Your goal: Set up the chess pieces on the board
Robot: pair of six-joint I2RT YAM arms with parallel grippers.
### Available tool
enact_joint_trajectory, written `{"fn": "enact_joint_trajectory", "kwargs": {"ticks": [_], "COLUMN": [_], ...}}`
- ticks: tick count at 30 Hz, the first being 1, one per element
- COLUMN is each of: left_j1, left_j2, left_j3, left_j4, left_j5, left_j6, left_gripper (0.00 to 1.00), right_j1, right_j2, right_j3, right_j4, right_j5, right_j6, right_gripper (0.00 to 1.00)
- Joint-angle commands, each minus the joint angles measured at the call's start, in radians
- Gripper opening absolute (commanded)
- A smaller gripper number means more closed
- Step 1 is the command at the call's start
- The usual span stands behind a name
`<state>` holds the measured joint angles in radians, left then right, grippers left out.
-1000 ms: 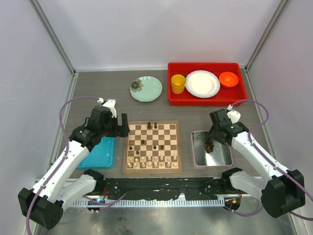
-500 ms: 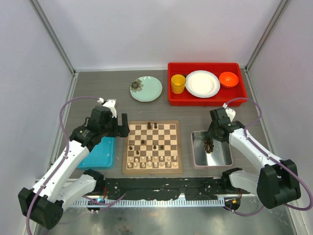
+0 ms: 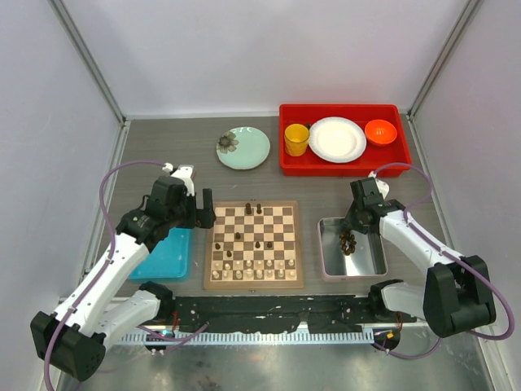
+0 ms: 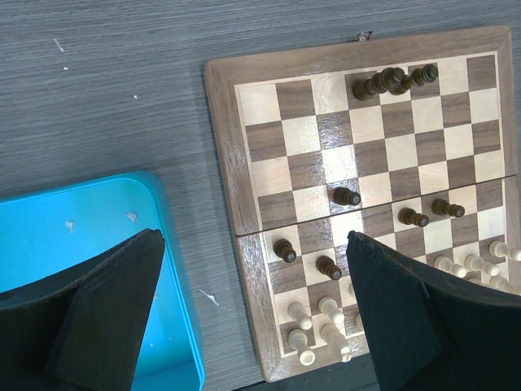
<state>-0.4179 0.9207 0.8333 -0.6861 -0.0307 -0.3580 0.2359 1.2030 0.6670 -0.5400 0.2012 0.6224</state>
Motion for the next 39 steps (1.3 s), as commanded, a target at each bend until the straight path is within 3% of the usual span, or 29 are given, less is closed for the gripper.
{"fn": "enact_joint_trajectory", "kwargs": {"ticks": [1, 10, 19, 23, 31, 39], "left_j1": [-0.002, -0.002, -0.002, -0.004, -0.002, -0.002], "left_j2": [0.000, -0.002, 0.000, 0.003, 0.000, 0.001], "left_j3": [0.001, 0.001, 0.001, 0.003, 0.001, 0.001], "left_j4": [0.022, 0.022, 0.022, 0.022, 0.025, 0.023], "left_j5": [0.017, 0.017, 0.017, 0.018, 0.022, 0.026], "left_j6": [0.013, 0.013, 0.014, 0.014, 0.016, 0.014], "left_gripper": [0.99, 0.99, 0.99, 0.99, 0.99, 1.00], "right_j1": [-0.006, -0.006, 0.005, 0.066, 0.377, 0.468], "right_j2": [-0.005, -0.055, -0.094, -0.027, 0.243, 0.509], "right_j3": [-0.009, 0.052, 0.324, 0.414, 0.540, 0.683], "right_j4": [0.023, -0.076, -0.255, -0.262, -0.130, -0.041], "right_j5": [-0.006, 0.055, 0.046, 0.009, -0.010, -0.032], "right_j6": [-0.015, -0.016, -0.062, -0.073, -0.026, -0.004], "right_gripper": [0.28, 0.05, 0.01, 0.01, 0.01, 0.01]}}
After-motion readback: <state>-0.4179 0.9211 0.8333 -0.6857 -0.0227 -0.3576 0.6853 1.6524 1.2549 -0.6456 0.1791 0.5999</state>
